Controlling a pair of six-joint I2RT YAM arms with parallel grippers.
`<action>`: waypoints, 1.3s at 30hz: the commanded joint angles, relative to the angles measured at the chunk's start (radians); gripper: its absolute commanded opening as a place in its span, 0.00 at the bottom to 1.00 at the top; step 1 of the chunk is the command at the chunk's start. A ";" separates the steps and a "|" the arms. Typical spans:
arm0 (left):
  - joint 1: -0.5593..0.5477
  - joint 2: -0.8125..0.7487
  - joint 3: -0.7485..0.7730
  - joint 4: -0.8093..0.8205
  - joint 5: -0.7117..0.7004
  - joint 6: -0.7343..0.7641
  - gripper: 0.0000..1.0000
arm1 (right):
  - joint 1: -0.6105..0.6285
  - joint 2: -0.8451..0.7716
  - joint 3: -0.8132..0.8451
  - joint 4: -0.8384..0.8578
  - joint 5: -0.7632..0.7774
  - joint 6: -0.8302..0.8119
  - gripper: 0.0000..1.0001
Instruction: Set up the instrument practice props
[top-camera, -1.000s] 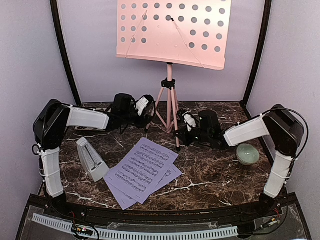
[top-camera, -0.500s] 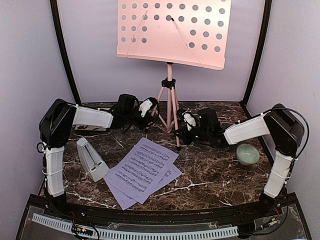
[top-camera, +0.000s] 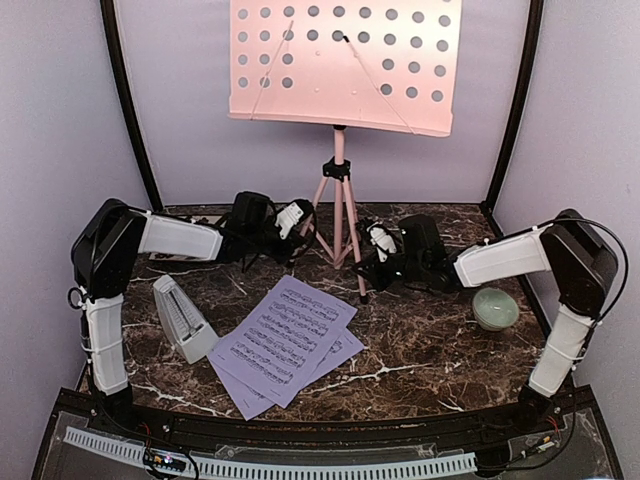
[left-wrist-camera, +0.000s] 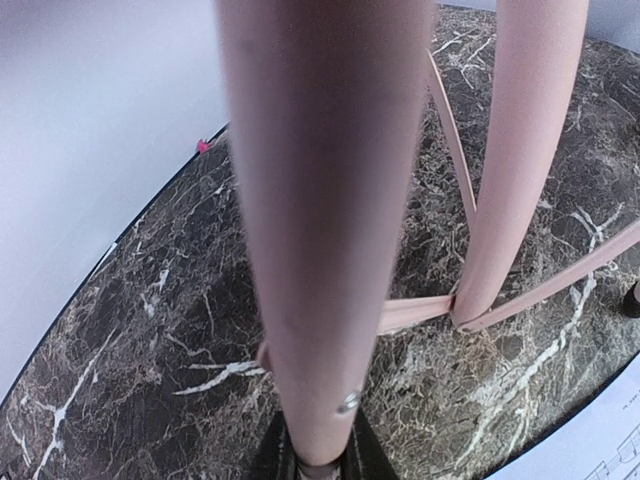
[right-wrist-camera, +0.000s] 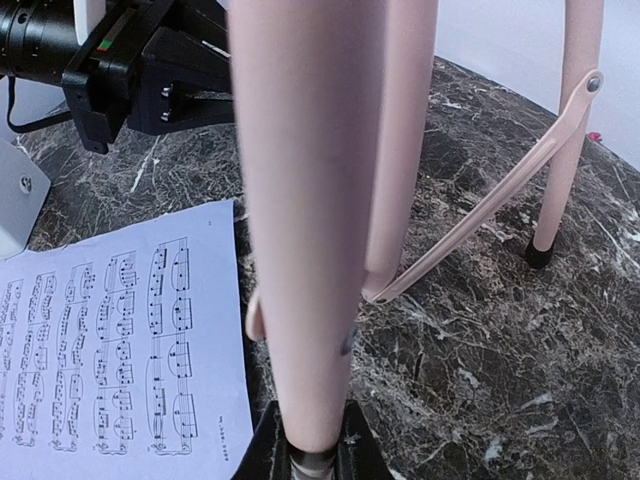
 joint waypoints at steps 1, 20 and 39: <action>0.047 -0.097 -0.049 -0.069 -0.095 0.004 0.00 | -0.022 -0.074 -0.036 -0.025 0.039 0.021 0.00; 0.100 -0.203 -0.184 -0.125 -0.181 -0.028 0.00 | -0.023 -0.172 -0.164 -0.063 0.090 0.066 0.00; 0.110 -0.159 -0.155 -0.087 -0.248 -0.008 0.00 | -0.037 -0.050 -0.159 0.008 0.129 0.097 0.00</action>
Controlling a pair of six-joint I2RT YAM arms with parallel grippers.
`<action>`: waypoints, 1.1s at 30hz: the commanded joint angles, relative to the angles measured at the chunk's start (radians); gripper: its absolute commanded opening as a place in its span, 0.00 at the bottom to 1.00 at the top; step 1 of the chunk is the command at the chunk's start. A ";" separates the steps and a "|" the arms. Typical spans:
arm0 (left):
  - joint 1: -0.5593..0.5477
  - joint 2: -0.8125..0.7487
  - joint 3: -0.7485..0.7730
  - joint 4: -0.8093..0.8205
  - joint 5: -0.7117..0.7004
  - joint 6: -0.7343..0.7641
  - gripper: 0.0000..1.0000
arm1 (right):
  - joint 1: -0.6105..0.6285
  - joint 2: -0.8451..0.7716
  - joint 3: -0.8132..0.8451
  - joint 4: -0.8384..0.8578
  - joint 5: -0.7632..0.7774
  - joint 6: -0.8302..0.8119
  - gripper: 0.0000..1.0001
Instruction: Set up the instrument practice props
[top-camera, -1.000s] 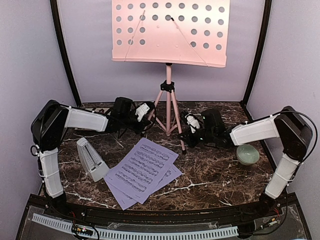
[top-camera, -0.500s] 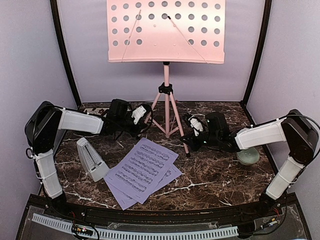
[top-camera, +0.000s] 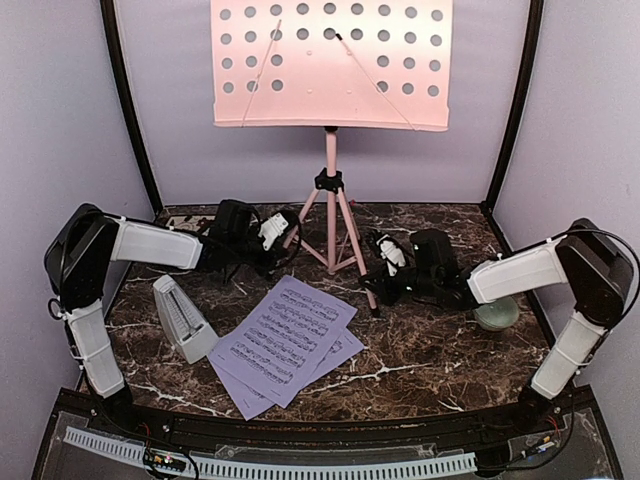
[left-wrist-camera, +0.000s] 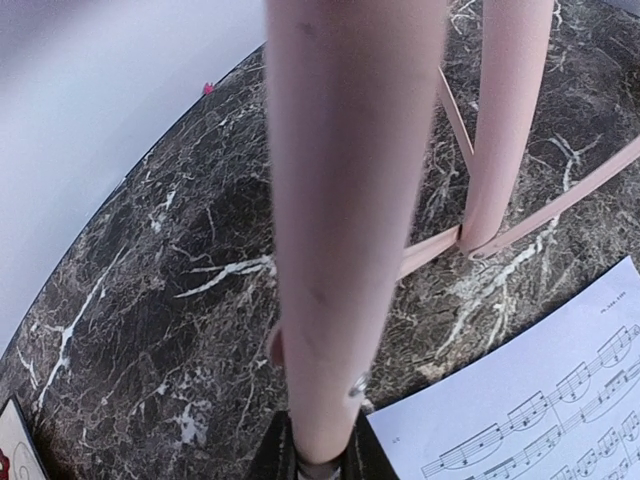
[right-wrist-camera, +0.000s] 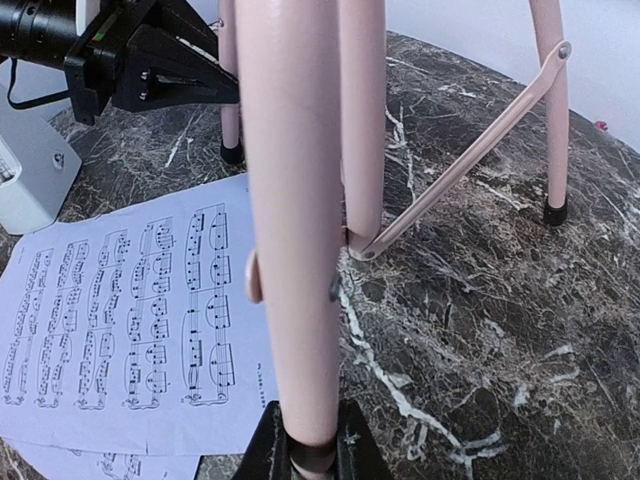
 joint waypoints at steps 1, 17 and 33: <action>0.101 0.038 0.071 -0.027 -0.206 -0.018 0.00 | -0.062 0.082 0.041 -0.069 0.139 0.084 0.00; 0.100 0.121 0.223 -0.039 -0.321 0.075 0.00 | -0.148 0.185 0.180 -0.150 0.115 0.002 0.00; 0.101 0.046 0.092 -0.084 -0.289 0.044 0.00 | -0.147 0.079 -0.033 -0.102 0.053 0.088 0.00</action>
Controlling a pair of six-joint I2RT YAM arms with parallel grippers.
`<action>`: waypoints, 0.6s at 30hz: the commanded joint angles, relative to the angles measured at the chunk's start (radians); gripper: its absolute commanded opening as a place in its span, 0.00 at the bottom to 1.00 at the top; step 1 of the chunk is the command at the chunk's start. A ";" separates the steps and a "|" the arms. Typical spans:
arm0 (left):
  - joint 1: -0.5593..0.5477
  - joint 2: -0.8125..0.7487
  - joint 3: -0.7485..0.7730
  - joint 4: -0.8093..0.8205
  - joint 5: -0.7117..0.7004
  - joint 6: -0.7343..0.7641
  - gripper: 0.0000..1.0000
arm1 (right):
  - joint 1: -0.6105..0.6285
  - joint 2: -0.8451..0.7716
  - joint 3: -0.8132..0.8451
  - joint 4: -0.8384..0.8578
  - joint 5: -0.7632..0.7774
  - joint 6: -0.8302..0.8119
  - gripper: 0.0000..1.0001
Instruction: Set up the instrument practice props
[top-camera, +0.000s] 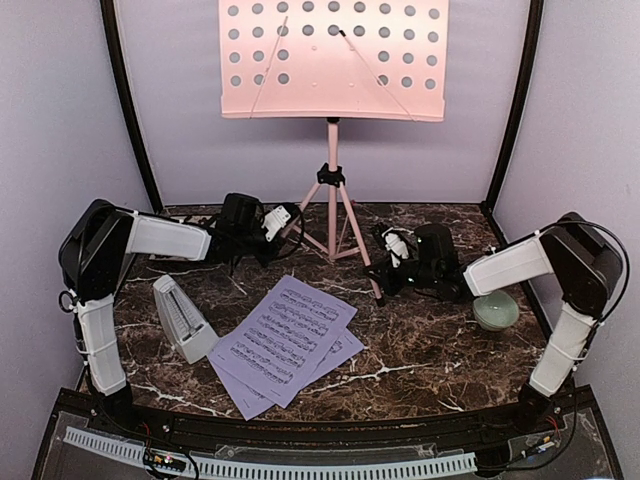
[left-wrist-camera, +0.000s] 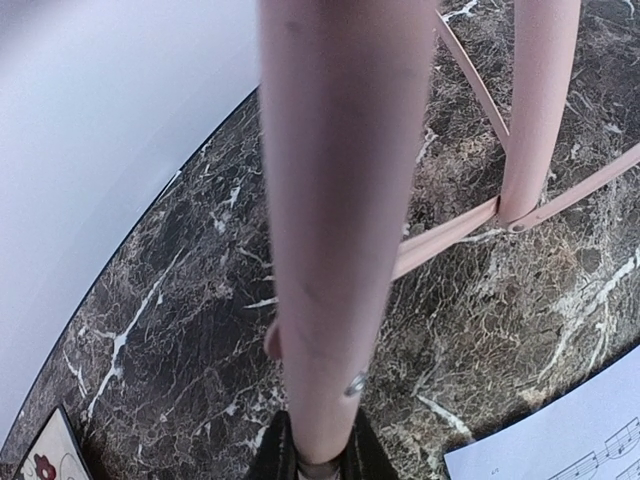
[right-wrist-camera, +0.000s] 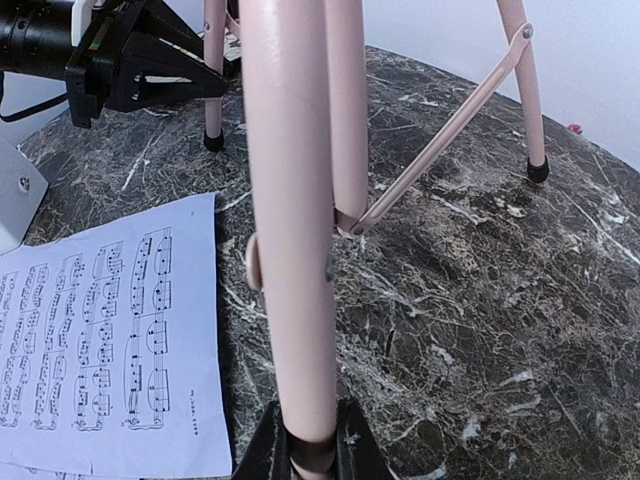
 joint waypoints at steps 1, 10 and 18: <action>0.072 -0.062 -0.040 -0.078 -0.181 -0.014 0.00 | -0.064 -0.018 -0.087 -0.155 0.090 0.114 0.00; 0.019 -0.089 -0.067 -0.048 -0.112 -0.041 0.02 | -0.024 0.018 -0.052 -0.128 0.051 0.144 0.00; -0.032 -0.101 -0.081 -0.044 -0.081 -0.064 0.23 | 0.027 -0.009 -0.046 -0.135 0.027 0.138 0.14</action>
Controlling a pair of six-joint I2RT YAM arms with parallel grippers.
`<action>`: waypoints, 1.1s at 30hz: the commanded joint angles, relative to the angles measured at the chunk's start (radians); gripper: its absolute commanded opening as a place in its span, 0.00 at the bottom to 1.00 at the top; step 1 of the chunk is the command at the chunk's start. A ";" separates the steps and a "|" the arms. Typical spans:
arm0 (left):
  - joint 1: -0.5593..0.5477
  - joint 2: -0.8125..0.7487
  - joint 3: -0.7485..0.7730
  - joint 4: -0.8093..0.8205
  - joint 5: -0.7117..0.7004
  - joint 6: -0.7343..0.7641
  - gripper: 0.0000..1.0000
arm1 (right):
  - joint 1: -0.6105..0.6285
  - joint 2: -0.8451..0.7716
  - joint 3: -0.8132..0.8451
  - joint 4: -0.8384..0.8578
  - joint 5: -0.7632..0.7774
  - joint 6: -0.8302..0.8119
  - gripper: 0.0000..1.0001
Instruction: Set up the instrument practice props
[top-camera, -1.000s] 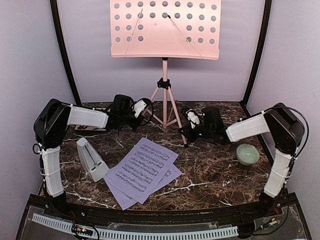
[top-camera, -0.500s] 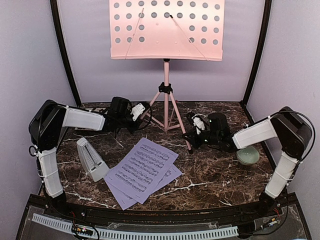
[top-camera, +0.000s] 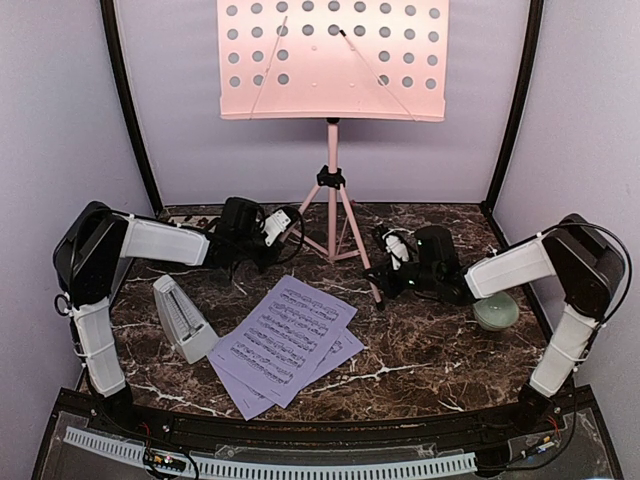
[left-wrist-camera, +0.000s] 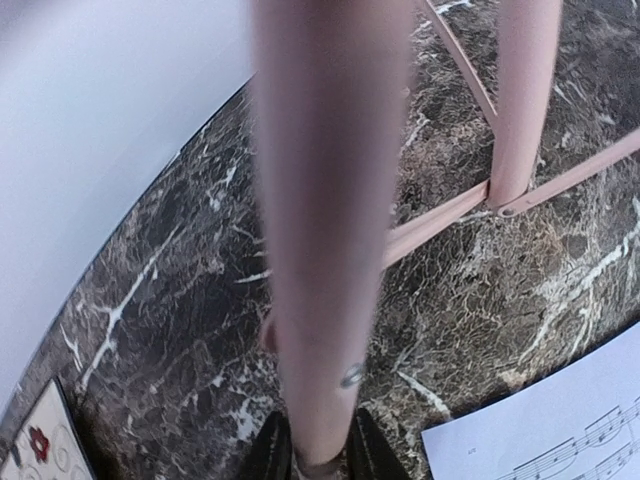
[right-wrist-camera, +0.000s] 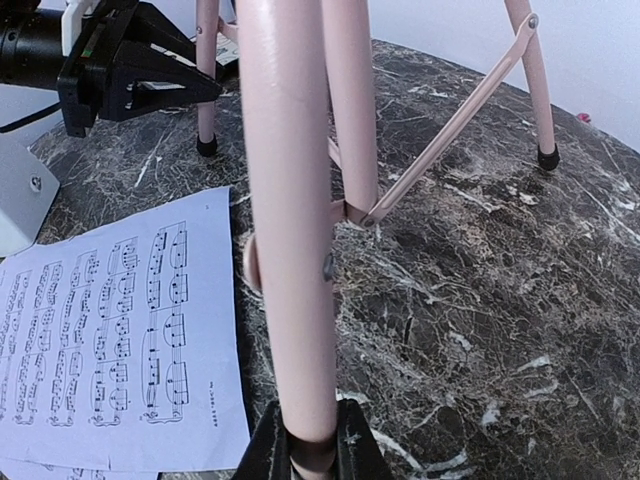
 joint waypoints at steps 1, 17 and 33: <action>0.001 -0.057 -0.023 -0.046 -0.038 -0.055 0.30 | 0.019 0.003 -0.022 -0.157 0.037 0.097 0.19; -0.005 -0.251 -0.117 -0.196 -0.040 -0.320 0.99 | 0.044 -0.245 -0.082 -0.192 0.105 0.127 0.79; -0.013 -0.327 -0.269 -0.323 0.229 -0.574 0.97 | 0.209 -0.346 -0.229 -0.135 0.164 0.285 0.73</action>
